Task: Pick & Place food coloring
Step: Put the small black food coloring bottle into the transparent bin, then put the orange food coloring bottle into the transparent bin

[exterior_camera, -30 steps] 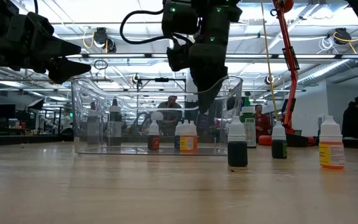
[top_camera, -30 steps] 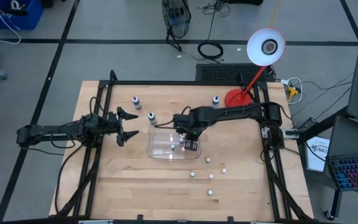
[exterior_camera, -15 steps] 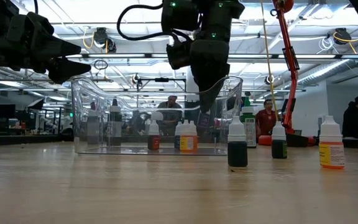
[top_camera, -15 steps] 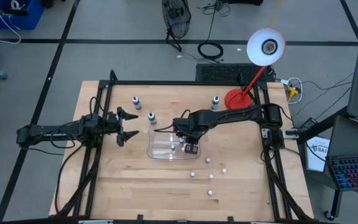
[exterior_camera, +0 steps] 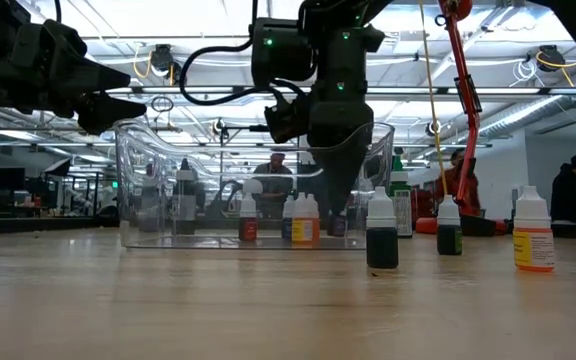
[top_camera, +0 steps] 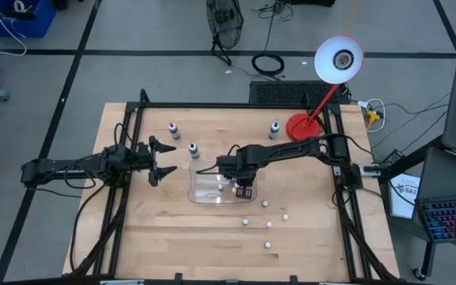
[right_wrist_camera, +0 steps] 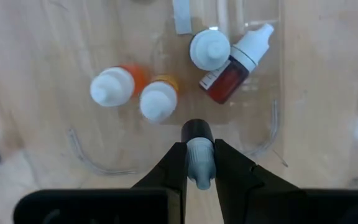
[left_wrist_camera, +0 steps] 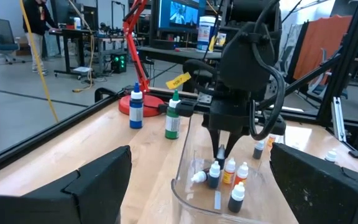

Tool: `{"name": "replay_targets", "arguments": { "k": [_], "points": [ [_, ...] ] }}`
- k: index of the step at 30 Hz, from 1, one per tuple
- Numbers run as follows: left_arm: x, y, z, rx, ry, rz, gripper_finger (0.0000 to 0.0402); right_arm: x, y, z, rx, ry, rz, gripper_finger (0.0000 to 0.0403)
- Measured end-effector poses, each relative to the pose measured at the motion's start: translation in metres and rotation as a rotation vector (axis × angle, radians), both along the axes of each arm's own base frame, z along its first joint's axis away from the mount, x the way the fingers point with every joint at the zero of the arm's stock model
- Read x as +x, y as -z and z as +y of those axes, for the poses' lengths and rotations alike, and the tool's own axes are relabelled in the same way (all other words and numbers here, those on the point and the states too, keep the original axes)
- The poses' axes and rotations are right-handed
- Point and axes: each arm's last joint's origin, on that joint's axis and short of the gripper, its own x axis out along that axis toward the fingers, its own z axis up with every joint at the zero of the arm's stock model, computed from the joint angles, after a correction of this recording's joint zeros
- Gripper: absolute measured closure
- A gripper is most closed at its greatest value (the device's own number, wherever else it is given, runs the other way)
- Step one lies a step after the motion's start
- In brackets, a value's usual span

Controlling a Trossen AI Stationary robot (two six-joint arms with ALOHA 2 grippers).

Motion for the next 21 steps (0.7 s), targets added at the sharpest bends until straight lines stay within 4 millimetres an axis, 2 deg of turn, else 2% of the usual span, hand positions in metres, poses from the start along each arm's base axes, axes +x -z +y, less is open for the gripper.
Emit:
{"name": "replay_targets", "arguments": {
  "k": [2, 8, 12, 17, 21],
  "points": [
    [0.0, 0.0, 0.0, 0.0, 0.0, 0.0, 0.0023, 0.0, -0.002, 0.0, 0.008, 0.007, -0.006, 0.0358],
    [0.0, 0.0, 0.0, 0.0, 0.0, 0.0, 0.0023, 0.0, -0.002, -0.001, 0.012, 0.03, -0.011, 0.0304],
    [0.0, 0.0, 0.0, 0.0, 0.0, 0.0, 0.0023, 0.0, -0.002, -0.001, 0.012, 0.032, -0.013, 0.0283],
    [0.0, 0.0, 0.0, 0.0, 0.0, 0.0, 0.0023, 0.0, -0.006, -0.001, 0.015, 0.038, -0.002, 0.028],
    [0.0, 0.0, 0.0, 0.0, 0.0, 0.0, 0.0023, 0.001, -0.018, -0.001, 0.016, 0.059, 0.013, 0.0288]
  ]
}}
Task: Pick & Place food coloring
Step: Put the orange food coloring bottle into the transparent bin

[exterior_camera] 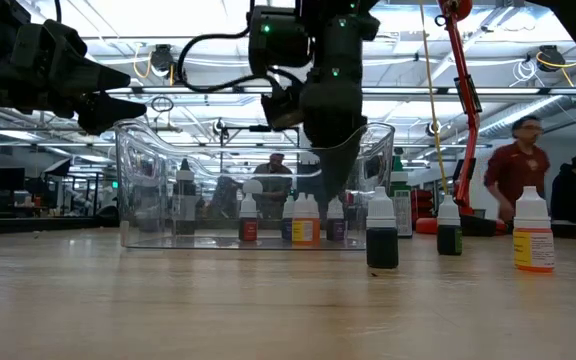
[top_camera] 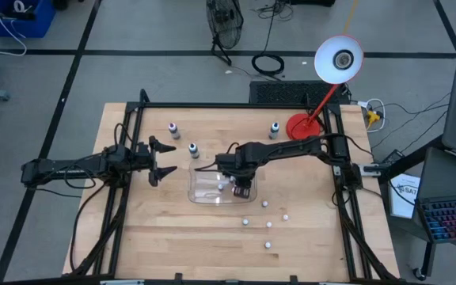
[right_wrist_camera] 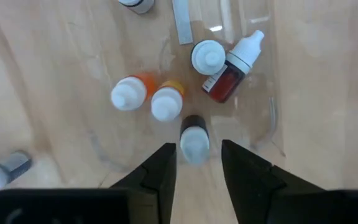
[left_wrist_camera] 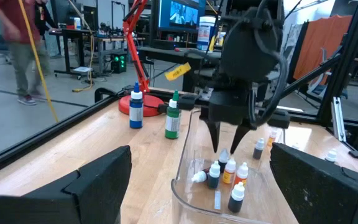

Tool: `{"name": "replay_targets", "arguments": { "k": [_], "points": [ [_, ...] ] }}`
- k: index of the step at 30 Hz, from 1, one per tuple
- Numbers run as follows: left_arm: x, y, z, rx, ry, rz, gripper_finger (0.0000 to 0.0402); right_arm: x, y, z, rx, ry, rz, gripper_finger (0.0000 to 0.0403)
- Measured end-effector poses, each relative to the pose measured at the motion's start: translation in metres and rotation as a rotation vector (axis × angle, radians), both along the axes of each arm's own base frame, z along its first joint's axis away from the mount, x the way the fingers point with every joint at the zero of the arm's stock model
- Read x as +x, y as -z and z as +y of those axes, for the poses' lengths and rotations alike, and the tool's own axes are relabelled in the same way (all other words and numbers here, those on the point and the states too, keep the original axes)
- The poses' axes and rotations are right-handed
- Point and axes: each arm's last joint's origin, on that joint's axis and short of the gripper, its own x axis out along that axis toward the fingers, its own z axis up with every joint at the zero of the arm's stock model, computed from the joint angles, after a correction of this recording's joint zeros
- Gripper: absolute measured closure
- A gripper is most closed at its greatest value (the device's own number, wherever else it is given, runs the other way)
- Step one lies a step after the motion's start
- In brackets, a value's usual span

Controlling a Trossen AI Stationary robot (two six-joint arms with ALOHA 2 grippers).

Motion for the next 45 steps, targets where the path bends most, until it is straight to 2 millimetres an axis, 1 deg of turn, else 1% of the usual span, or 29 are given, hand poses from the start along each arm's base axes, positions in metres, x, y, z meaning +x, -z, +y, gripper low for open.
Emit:
{"name": "replay_targets", "arguments": {
  "k": [6, 11, 15, 18, 21, 23, 29, 34, 36, 39, 43, 45],
  "points": [
    [0.0, 0.0, 0.0, 0.0, 0.0, 0.0, 0.0023, -0.001, -0.022, 0.003, 0.005, 0.066, 0.047, 0.0297],
    [0.0, 0.0, 0.0, 0.0, 0.0, 0.0, 0.0023, -0.01, -0.04, 0.013, 0.002, 0.11, 0.149, 0.0299],
    [0.0, 0.0, 0.0, 0.0, 0.0, 0.0, 0.0023, -0.02, -0.051, 0.024, -0.012, 0.162, 0.25, 0.0299],
    [0.0, 0.0, 0.0, 0.0, 0.0, 0.0, 0.0023, -0.031, -0.055, 0.039, -0.035, 0.196, 0.333, 0.0299],
    [0.0, 0.0, 0.0, 0.0, 0.0, 0.001, 0.0023, -0.036, -0.062, 0.055, -0.035, 0.197, 0.299, 0.0299],
    [0.0, 0.0, 0.0, 0.0, 0.0, 0.0, 0.0023, -0.036, -0.067, 0.062, -0.034, 0.181, 0.249, 0.0299],
    [0.0, 0.0, 0.0, 0.0, 0.0, 0.0, 0.0023, -0.037, -0.084, 0.067, -0.061, 0.172, 0.096, 0.0299],
    [0.0, 0.0, 0.0, 0.0, 0.0, 0.001, 0.0023, -0.047, -0.104, 0.073, -0.075, 0.204, 0.016, 0.0299],
    [0.0, 0.0, 0.0, 0.0, 0.0, 0.0, 0.0023, -0.054, -0.111, 0.081, -0.068, 0.241, 0.009, 0.0299],
    [0.0, 0.0, 0.0, 0.0, 0.0, 0.0, 0.0023, -0.064, -0.117, 0.101, -0.062, 0.271, 0.005, 0.0299],
    [0.0, 0.0, 0.0, 0.0, 0.0, 0.0, 0.0023, -0.078, -0.116, 0.135, -0.067, 0.287, 0.025, 0.0299],
    [0.0, 0.0, 0.0, 0.0, 0.0, 0.0, 0.0023, -0.086, -0.111, 0.15, -0.093, 0.295, 0.027, 0.0299]
  ]
}}
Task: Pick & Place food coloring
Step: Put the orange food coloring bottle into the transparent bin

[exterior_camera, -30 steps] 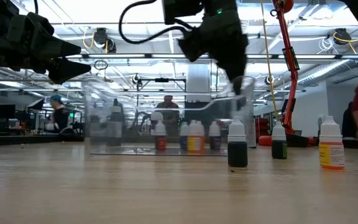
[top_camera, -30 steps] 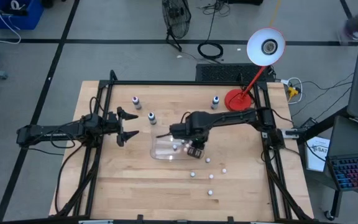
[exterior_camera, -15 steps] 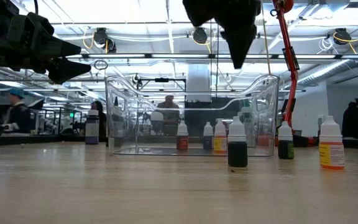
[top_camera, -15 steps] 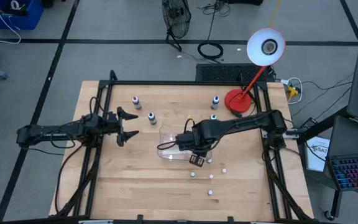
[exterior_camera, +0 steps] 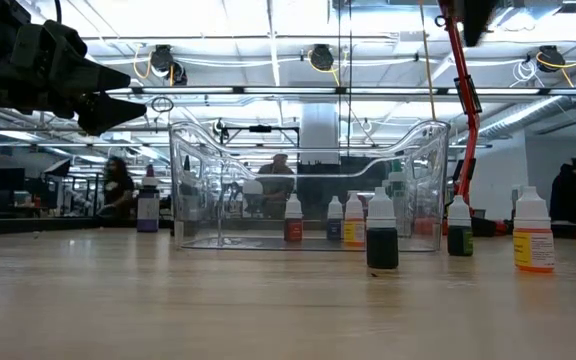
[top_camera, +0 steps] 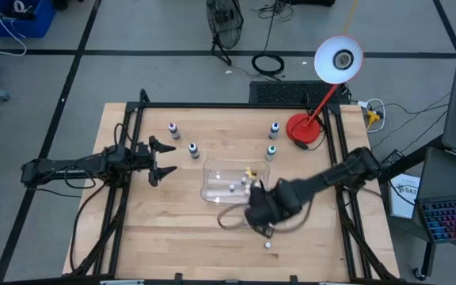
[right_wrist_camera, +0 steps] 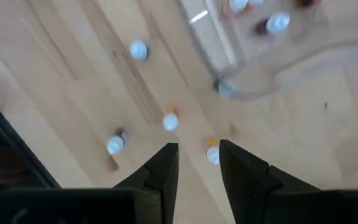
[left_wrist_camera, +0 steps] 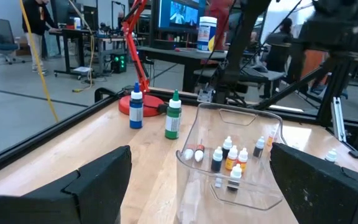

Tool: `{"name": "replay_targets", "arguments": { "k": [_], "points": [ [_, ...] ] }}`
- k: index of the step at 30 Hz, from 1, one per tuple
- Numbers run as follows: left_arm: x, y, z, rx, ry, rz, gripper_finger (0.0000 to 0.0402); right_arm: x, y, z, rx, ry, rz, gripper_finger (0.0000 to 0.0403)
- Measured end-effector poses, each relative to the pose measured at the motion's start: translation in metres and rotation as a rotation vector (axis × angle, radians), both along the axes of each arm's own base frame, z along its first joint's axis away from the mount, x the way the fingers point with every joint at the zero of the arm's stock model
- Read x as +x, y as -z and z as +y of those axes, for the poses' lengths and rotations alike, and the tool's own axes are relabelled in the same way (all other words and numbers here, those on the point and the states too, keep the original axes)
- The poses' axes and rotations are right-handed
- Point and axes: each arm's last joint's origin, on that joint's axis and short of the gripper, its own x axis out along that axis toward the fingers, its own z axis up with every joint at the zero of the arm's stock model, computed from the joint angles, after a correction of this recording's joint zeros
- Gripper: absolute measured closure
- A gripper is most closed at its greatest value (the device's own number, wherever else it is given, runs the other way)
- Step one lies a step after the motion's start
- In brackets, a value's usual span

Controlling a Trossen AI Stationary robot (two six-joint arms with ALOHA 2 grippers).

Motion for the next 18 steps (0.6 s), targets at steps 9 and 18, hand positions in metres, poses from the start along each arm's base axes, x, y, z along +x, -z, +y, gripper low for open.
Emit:
{"name": "replay_targets", "arguments": {
  "k": [9, 18],
  "points": [
    [0.0, 0.0, 0.0, 0.0, 0.0, 0.0, 0.0023, -0.036, 0.049, 0.036, -0.165, -0.019, 0.12, 0.0298],
    [0.0, 0.0, 0.0, 0.0, 0.0, 0.0, 0.0023, -0.05, 0.095, 0.026, -0.205, 0.025, 0.232, 0.0256]
  ]
}}
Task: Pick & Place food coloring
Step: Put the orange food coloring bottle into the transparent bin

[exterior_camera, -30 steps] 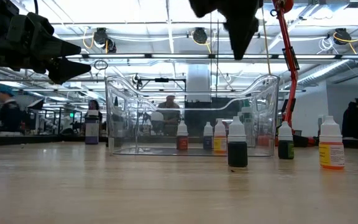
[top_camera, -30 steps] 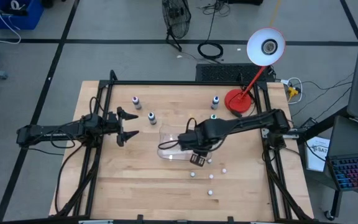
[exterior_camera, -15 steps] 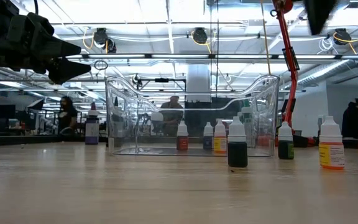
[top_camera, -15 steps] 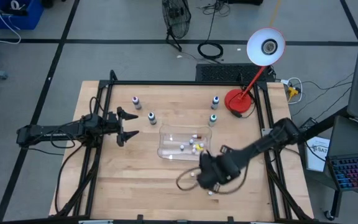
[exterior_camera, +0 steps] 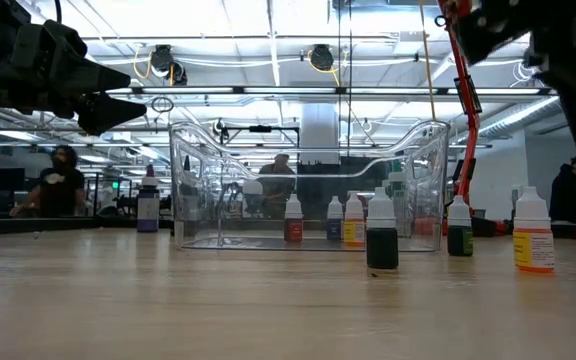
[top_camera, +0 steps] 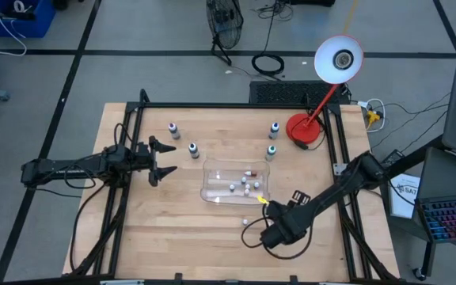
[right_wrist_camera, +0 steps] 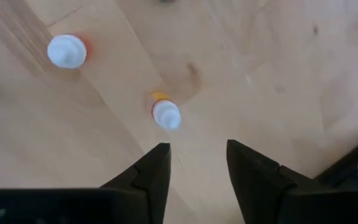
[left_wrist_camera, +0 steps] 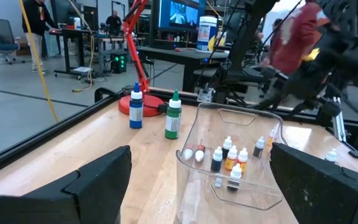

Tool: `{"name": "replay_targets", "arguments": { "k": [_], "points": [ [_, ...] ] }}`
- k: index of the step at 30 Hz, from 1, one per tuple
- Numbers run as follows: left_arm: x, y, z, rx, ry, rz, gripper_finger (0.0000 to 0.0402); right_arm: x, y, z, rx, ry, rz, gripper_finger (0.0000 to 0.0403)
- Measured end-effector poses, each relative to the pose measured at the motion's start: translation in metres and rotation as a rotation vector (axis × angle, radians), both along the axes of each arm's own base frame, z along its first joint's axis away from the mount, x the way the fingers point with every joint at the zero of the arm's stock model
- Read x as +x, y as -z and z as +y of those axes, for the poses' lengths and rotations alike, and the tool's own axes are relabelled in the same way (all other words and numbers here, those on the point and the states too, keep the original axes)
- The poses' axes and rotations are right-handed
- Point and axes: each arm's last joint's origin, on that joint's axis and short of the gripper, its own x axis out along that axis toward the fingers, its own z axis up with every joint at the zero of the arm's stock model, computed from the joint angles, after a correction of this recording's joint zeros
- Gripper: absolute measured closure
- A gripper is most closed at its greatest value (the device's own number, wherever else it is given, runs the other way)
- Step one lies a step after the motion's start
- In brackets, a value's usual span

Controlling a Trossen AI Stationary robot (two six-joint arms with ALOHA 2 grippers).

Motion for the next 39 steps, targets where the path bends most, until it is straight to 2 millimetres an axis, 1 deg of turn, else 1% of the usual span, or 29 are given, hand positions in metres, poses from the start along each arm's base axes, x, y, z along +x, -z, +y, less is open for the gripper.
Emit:
{"name": "replay_targets", "arguments": {
  "k": [5, 8, 12, 24, 29, 32, 39],
  "points": [
    [0.0, 0.0, 0.0, 0.0, 0.0, 0.0, 0.0023, 0.005, 0.011, -0.004, 0.052, -0.002, -0.011, 0.0221],
    [0.0, 0.0, 0.0, 0.0, 0.0, 0.0, 0.0023, 0.008, 0.012, -0.007, 0.077, -0.003, -0.013, 0.0206],
    [0.0, 0.0, 0.0, 0.0, 0.0, 0.0, 0.0023, 0.009, 0.012, -0.009, 0.08, -0.01, -0.009, 0.0196],
    [0.0, 0.0, 0.0, 0.0, 0.0, 0.0, 0.0023, 0.017, 0.014, -0.01, 0.099, -0.039, -0.075, 0.02],
    [0.0, 0.0, 0.0, 0.0, 0.0, 0.0, 0.0023, 0.007, 0.03, -0.015, 0.093, -0.026, -0.007, 0.02],
    [0.0, 0.0, 0.0, 0.0, 0.0, 0.0, 0.0023, 0.005, 0.039, -0.018, 0.096, -0.022, -0.008, 0.0199],
    [0.0, 0.0, 0.0, 0.0, 0.0, 0.0, 0.0023, 0.006, 0.044, -0.018, 0.134, -0.02, -0.019, 0.0204]
  ]
}}
